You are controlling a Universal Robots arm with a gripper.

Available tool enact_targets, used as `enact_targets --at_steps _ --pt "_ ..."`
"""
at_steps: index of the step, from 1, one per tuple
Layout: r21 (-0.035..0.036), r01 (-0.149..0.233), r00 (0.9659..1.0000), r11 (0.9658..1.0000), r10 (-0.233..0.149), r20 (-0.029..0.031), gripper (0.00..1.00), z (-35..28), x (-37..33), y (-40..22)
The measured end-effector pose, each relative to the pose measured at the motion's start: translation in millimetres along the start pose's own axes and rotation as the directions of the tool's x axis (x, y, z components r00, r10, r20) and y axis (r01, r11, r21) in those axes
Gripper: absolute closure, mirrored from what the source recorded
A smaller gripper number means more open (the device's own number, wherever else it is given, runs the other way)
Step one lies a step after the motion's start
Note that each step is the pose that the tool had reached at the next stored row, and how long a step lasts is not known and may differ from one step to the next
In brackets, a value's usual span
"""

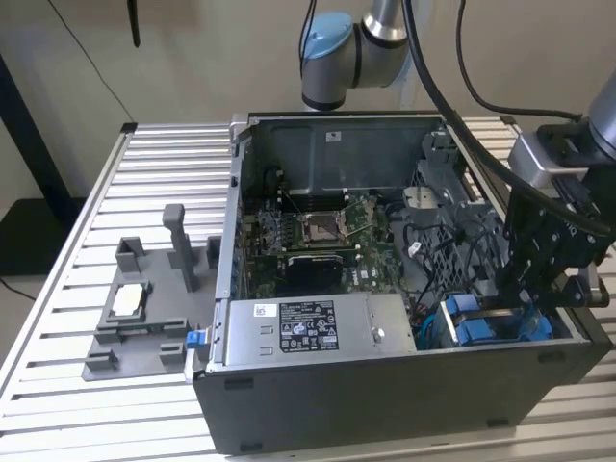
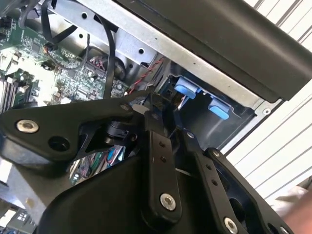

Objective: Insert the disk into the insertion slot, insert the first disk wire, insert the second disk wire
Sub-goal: 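Insert the first disk wire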

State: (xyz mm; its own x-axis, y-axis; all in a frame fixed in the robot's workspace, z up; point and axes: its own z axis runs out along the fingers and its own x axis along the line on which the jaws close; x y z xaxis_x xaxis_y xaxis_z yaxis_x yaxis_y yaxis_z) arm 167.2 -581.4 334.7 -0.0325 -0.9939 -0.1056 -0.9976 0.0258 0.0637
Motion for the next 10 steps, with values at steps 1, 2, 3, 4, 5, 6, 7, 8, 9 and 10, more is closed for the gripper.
enact_targets --at_steps 1,2,3,4,5,6,7,8,9,10 --pt "-0.0001 0.0 1.0 1.0 0.0 -0.0002 0.73 -3.2 -0.4 0.2" --pt "-0.0002 0.0 1.0 1.0 0.0 -0.0001 0.67 -6.3 -0.7 0.6" --pt "-0.0002 0.0 1.0 1.0 0.0 -0.0001 0.67 -9.8 -1.1 1.2" --pt "-0.0001 0.0 1.0 1.0 0.0 -0.0001 0.67 -13.0 -1.4 1.9" --pt "-0.0002 0.0 1.0 1.0 0.0 -0.0003 0.67 -15.5 -1.7 2.6" --pt "-0.0002 0.0 1.0 1.0 0.0 -0.0001 0.67 -16.7 -2.0 3.0" --pt "-0.0002 0.0 1.0 1.0 0.0 -0.0006 0.67 -18.3 -2.4 3.6" --pt "-0.0001 0.0 1.0 1.0 0.0 -0.0015 0.67 -20.2 -2.7 3.9" --pt "-0.0001 0.0 1.0 1.0 0.0 -0.0016 0.67 -22.3 -3.0 4.1" --pt "-0.0001 0.0 1.0 1.0 0.0 -0.0019 0.67 -25.3 -3.4 4.7"
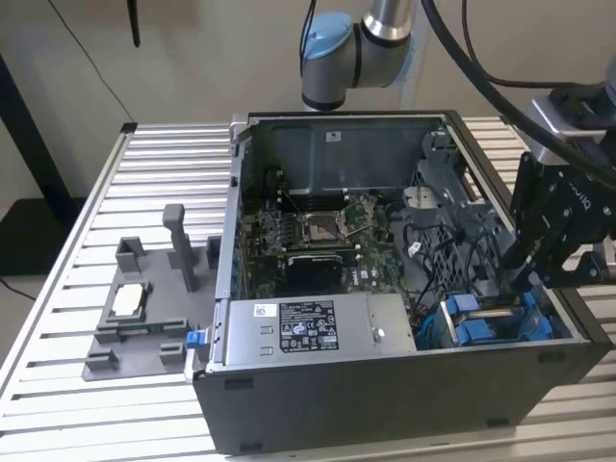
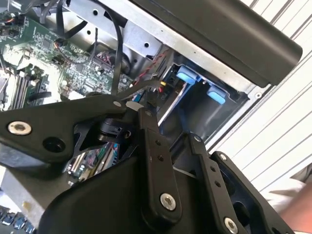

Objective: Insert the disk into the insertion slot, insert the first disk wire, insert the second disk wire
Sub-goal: 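Insert the first disk wire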

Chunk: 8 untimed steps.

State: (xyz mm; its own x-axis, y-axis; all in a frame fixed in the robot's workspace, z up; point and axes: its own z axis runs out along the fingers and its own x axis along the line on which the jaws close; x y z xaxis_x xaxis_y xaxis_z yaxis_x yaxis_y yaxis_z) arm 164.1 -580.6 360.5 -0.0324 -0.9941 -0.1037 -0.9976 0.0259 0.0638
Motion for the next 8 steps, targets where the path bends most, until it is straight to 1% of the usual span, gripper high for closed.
enact_targets --at_steps 4,8 --pt "0.0 0.0 1.0 1.0 0.0 -0.0001 0.67 -13.0 -1.4 1.7" --pt "0.0 0.0 1.0 1.0 0.0 -0.0001 0.67 -21.8 -2.2 4.4"
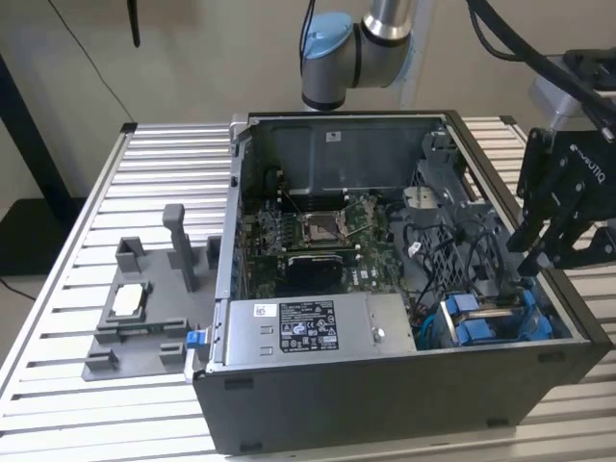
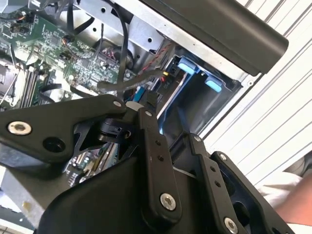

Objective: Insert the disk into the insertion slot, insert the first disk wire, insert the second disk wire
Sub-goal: 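Insert the first disk wire, then insert the second disk wire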

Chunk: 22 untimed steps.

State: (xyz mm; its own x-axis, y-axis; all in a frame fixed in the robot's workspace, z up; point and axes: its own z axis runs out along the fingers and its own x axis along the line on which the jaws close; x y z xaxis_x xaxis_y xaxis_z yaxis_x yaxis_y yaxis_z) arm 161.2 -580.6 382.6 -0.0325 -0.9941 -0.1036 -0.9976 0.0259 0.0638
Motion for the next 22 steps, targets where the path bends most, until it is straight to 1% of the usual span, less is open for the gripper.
enact_targets --at_steps 2,3,12,14,17,20,22 --pt "0.0 0.0 1.0 1.0 0.0 0.0 0.67 -3.1 -0.3 0.7" --pt "0.0 0.0 1.0 1.0 0.0 0.0001 0.67 -3.6 -0.4 0.7" --pt "0.0001 0.0 1.0 1.0 0.0 -0.0001 0.67 -4.4 -0.4 1.7" --pt "0.0003 0.0 1.0 1.0 0.0 -0.0003 0.67 -4.3 -0.4 4.2" --pt "0.001 0.0 1.0 1.0 0.0 -0.0001 0.67 -3.9 -0.2 10.1" --pt "0.0021 0.0 1.0 1.0 0.0 0.0 0.67 -3.4 -0.5 17.6" --pt "0.0033 0.0 1.0 1.0 0.0 -0.0001 0.67 -2.9 -2.0 23.0"
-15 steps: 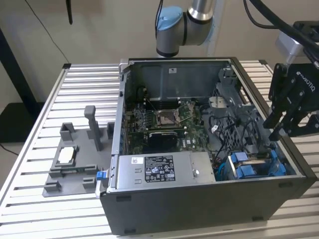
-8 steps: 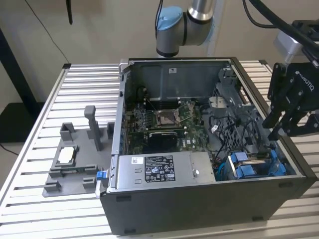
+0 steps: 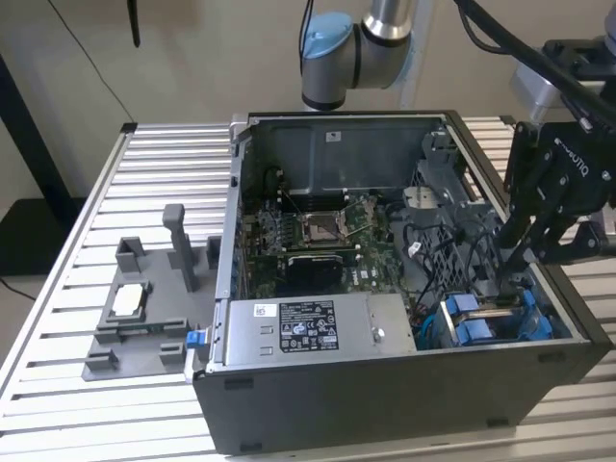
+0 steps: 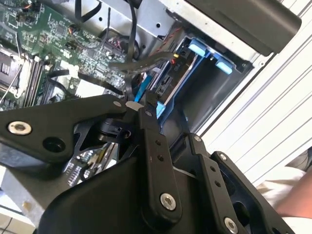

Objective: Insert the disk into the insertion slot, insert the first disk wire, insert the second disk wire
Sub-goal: 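Insert the second disk wire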

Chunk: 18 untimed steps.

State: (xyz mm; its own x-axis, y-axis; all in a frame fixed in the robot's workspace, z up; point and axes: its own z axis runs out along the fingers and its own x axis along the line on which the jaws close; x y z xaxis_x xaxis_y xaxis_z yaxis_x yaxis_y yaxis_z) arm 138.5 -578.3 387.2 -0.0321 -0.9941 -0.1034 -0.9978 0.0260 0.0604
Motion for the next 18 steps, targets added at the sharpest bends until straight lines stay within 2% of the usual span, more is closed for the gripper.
enact_targets --at_steps 5,13,16,18 --pt "0.0057 0.001 1.0 1.0 -0.001 0.0001 0.67 1.6 -8.6 10.3" --pt "0.0195 0.002 1.0 0.9998 -0.002 -0.0032 0.67 5.2 -35.8 22.1" --pt "0.0231 0.002 1.0 0.9997 -0.002 -0.0031 0.67 5.8 -38.5 27.2" --pt "0.0234 0.002 1.0 0.9997 -0.002 -0.003 0.67 6.0 -38.7 28.2"
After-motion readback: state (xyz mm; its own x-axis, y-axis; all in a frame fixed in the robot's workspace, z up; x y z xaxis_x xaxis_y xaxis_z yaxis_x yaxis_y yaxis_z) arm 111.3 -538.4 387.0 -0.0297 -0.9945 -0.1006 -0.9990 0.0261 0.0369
